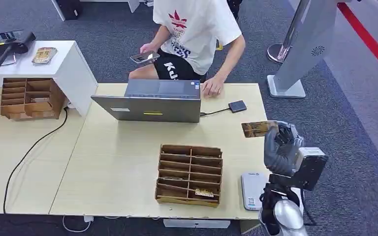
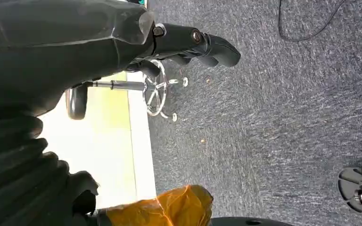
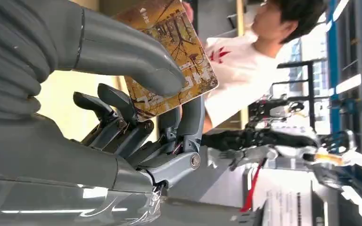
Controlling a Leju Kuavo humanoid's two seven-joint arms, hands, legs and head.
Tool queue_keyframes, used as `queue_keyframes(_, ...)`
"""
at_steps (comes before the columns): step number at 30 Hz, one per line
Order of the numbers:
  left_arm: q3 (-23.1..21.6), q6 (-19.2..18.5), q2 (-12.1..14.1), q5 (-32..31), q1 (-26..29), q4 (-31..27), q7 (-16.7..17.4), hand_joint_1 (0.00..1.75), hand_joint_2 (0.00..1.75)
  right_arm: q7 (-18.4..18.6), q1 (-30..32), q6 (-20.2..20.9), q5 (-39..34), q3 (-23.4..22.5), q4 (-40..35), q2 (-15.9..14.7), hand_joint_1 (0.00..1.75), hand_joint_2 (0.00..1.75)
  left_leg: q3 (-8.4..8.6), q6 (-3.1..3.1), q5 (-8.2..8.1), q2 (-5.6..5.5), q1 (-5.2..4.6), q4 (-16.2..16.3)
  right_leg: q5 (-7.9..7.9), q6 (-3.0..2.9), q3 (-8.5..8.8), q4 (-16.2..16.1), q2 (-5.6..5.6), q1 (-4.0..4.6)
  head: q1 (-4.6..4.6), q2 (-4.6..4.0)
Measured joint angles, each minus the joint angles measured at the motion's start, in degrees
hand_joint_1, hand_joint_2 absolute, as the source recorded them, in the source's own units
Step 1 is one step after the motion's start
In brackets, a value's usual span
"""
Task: Pass the card to the sensor for recognition and then transmit it.
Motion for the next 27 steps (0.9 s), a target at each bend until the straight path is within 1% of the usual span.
queue_keyframes(5, 0.0, 0.1, 0.0, 0.4, 0.1, 0.0, 0.0, 0.0, 1.75, 0.4, 3.0, -0.2, 0.9, -3.4, 0.3, -0.6, 1.75, 1.75, 0.0, 0.0, 0.0, 0.0, 0.0, 0.0, 0.0, 0.0, 0.0, 0.0, 0.0, 0.0, 0.0, 0.0)
queue_keyframes(11, 0.0, 0.1, 0.0, 1.1, 0.1, 0.0, 0.0, 0.0, 1.75, 1.0, 4.7, -0.5, 2.1, -5.7, 0.8, -1.0, 1.75, 1.75, 0.02, 0.0, 0.0, 0.01, 0.0, 0.0, 0.0, 0.0, -0.01, 0.0, 0.01, 0.0, 0.0, 0.0)
queue_keyframes(18, 0.1, 0.6, 0.0, 2.1, 0.2, 0.0, -0.2, 0.0, 1.75, 1.0, 7.2, -0.8, 2.6, -10.1, 1.5, -1.4, 1.75, 1.75, 0.0, 0.0, 0.0, 0.01, -0.01, 0.0, 0.0, 0.0, 0.0, 0.0, 0.01, 0.0, 0.0, 0.0)
queue_keyframes(22, 0.1, 0.8, -0.1, 2.8, 0.2, 0.0, -0.2, 0.0, 1.75, 2.4, 8.5, 0.0, 4.6, -11.8, 1.8, -1.6, 1.75, 1.75, 0.0, 0.01, -0.01, 0.01, -0.01, 0.0, 0.0, 0.0, -0.01, 0.0, 0.0, 0.0, 0.0, 0.0)
queue_keyframes(27, 0.1, 1.1, -0.1, 3.4, 0.3, 0.0, -0.2, 0.0, 1.75, 4.8, 10.2, 0.5, 10.0, -12.8, 3.6, -1.9, 1.75, 1.75, 0.0, 0.01, -0.01, 0.01, 0.0, 0.0, 0.0, 0.0, 0.0, 0.0, 0.01, 0.0, -0.02, 0.0)
